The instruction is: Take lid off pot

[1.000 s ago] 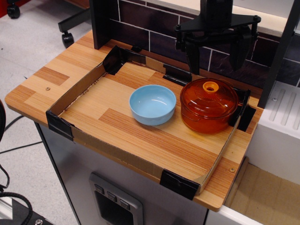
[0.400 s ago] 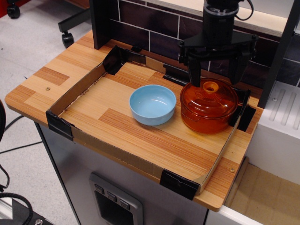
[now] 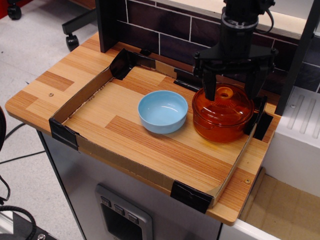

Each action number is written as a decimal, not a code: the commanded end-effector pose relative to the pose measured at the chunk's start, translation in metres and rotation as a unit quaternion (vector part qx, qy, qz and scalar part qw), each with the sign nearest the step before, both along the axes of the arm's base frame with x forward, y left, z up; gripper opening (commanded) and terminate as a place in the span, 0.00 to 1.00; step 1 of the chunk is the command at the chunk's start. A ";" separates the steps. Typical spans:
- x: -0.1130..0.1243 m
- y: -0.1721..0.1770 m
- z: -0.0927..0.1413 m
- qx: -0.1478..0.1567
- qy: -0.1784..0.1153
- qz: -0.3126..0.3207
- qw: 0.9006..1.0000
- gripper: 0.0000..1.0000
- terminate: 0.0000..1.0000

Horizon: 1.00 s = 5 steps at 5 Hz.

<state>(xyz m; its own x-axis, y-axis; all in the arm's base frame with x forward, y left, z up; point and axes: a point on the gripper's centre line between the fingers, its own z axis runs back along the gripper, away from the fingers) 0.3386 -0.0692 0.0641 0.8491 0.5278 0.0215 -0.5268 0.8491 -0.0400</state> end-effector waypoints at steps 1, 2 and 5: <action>0.002 -0.005 0.002 0.006 -0.009 -0.004 1.000 1.00 0.00; 0.004 -0.003 0.005 -0.002 -0.008 -0.003 1.000 0.00 0.00; 0.011 0.000 0.055 -0.037 -0.031 0.008 0.999 0.00 0.00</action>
